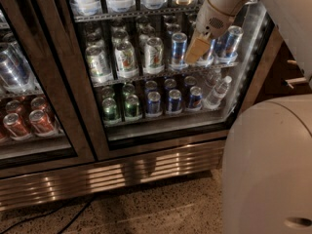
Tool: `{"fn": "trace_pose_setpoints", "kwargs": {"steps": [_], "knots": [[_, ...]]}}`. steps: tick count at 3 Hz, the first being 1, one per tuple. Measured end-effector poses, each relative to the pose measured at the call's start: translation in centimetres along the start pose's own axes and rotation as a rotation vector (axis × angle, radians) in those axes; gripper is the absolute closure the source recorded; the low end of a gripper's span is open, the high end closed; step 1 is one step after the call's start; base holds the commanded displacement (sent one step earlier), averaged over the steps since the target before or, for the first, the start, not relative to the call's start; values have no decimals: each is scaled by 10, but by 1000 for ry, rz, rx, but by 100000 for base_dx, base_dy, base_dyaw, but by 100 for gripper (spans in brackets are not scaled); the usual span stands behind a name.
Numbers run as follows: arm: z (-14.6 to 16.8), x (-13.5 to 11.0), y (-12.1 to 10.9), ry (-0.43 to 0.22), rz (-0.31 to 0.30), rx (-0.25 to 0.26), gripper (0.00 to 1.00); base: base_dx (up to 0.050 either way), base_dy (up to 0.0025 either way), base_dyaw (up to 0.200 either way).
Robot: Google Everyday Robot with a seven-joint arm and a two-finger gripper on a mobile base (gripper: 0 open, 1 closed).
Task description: Close right fridge door
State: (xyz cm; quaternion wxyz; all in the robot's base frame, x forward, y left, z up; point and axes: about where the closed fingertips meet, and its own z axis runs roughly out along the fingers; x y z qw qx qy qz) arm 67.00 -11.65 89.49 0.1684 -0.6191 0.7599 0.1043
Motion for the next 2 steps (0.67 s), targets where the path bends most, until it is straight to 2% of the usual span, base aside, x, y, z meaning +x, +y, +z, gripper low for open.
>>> {"fn": "trace_pose_setpoints", "kwargs": {"steps": [1,2], "knots": [[0,0,0,0,0,0,100,-4999,-2,15],[0,0,0,0,0,0,100,0,0,0]]}}
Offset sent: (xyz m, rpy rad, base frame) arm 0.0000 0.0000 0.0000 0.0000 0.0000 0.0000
